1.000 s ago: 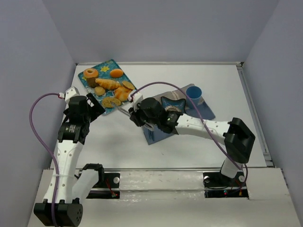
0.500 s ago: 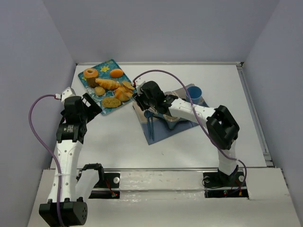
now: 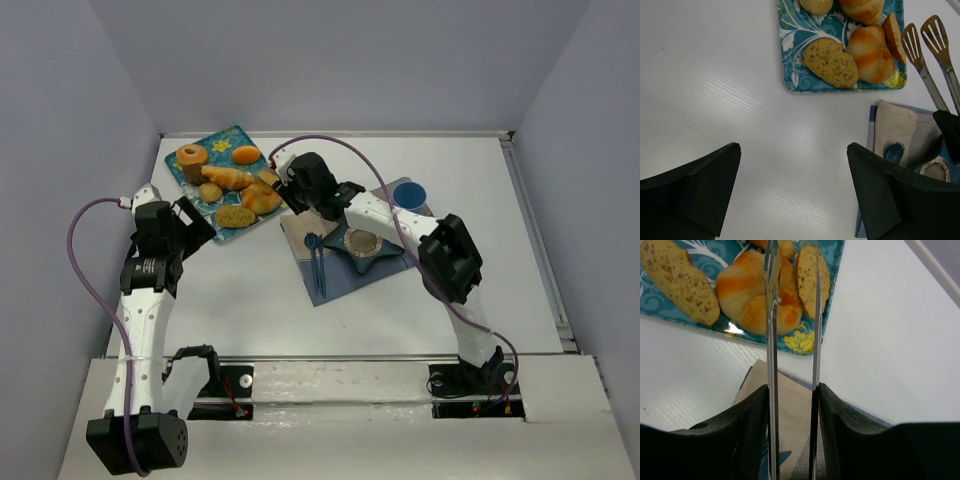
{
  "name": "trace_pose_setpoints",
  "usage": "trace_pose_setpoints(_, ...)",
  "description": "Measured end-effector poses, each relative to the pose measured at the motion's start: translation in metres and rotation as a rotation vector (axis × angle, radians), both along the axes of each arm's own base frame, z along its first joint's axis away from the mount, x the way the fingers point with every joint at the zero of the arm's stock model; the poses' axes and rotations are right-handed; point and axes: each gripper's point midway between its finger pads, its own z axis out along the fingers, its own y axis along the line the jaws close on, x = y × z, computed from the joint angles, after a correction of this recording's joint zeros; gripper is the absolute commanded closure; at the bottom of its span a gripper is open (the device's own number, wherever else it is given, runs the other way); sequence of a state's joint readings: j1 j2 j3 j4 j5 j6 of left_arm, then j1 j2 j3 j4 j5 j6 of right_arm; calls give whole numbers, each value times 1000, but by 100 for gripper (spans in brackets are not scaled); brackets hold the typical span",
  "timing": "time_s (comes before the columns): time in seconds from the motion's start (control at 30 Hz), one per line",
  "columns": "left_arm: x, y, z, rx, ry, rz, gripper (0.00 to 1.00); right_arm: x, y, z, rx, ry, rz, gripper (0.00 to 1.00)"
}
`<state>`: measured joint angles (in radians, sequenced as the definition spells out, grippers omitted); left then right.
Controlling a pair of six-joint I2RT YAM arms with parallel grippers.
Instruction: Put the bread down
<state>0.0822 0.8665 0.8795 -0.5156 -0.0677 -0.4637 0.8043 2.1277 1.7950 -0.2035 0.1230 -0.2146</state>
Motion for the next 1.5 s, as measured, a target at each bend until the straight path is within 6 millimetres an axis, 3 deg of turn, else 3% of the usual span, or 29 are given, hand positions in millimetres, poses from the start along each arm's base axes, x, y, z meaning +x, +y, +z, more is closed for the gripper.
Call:
trace_pose_setpoints(0.1,0,0,-3,-3,8,-3,1,12,5,2,0,-21,-3,52)
trace_pose_setpoints(0.5,0,9,-3,-11,8,17,1,30,9,-42,-65,31,2,52)
trace_pose_setpoints(1.0,3,13,-9,-15,29,25,1,47,7,-60,-104,32,-22,51)
trace_pose_setpoints(1.5,4,15,-8,-32,18,24,1,46,4,-61,-111,40,-28,76)
